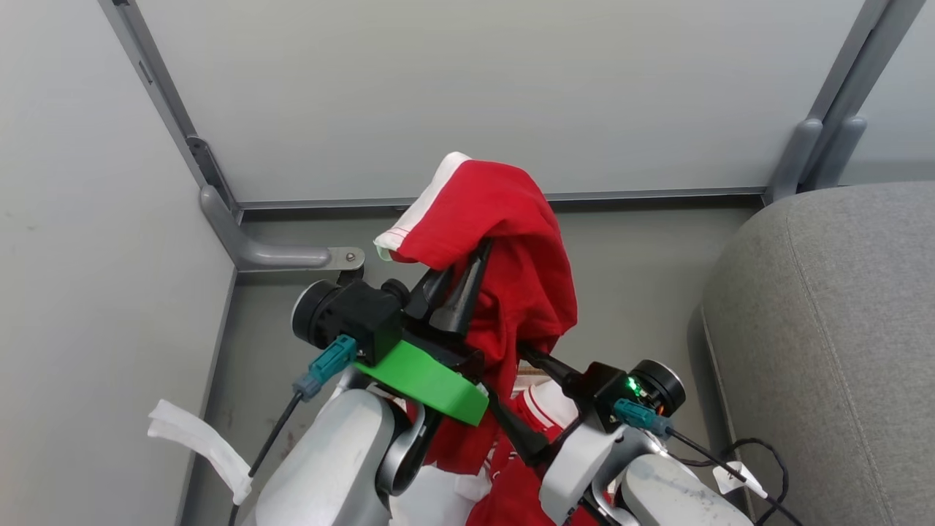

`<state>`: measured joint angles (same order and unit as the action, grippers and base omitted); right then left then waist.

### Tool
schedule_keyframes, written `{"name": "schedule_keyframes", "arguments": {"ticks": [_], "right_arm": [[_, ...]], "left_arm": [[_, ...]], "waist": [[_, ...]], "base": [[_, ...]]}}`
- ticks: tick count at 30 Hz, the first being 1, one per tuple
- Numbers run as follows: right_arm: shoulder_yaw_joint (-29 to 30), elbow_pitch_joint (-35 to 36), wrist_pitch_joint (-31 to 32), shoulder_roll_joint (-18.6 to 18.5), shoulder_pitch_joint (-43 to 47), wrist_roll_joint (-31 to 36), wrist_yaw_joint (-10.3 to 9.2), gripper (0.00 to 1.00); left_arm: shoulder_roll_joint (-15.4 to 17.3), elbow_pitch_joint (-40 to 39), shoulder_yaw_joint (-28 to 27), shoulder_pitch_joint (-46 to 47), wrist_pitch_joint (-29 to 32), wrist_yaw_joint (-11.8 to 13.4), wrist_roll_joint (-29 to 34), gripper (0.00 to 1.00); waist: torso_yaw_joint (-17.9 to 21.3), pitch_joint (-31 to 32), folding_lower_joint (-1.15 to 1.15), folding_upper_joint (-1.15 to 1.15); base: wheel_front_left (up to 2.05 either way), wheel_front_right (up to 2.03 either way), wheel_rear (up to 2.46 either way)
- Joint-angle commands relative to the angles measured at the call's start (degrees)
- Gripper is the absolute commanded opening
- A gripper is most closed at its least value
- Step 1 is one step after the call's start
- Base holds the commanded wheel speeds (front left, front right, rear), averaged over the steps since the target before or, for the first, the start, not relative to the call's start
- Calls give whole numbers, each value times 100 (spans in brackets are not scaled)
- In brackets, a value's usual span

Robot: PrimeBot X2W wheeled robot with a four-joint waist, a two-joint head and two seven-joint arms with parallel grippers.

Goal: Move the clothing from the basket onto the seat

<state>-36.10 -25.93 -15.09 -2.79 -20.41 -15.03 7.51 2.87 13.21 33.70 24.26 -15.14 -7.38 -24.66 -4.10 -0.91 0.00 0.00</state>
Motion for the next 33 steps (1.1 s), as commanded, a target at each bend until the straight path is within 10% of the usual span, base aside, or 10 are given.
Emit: {"name": "schedule_keyframes", "arguments": {"ticks": [1,2,3,5,21,22,24,33], "right_arm": [[-21,-89,-12,-27,-86,-68,-4,100],[-43,-141,-11,-25,-112,-106,-4,89],[-65,-189,-12,-23,-144,-167,-4,44],[-103,-300,-12,-24,-192,-264,-4,0],[23,-234,-12,-23,-174,-248,-4,0],[32,-195,-12,-25,-156,-226,-4,0],[71,-118,-12,-26,-79,-224,-4,0],[521,350,-12,-25,367,-161,-4,0]], "left_arm": [[8,-28,58,99,-2,-17,-46,0],[7,-31,97,100,-2,-17,-61,0],[8,-30,128,104,-2,-17,-90,0],[9,-22,195,108,-2,-17,-124,0],[9,6,166,106,-1,-17,-38,0],[9,-21,121,87,-2,-12,-40,21],[8,10,77,4,-1,-3,-42,100],[9,249,-76,-163,-1,5,117,100]], "waist": [[-42,-20,0,0],[-55,-25,0,0],[-69,-29,0,0],[-86,-33,0,0],[-4,-101,0,0],[7,-104,0,0],[44,-100,0,0],[512,-48,0,0]], "base": [[0,0,0],[0,0,0],[0,0,0],[0,0,0],[0,0,0],[0,0,0],[0,0,0],[0,0,0]]}}
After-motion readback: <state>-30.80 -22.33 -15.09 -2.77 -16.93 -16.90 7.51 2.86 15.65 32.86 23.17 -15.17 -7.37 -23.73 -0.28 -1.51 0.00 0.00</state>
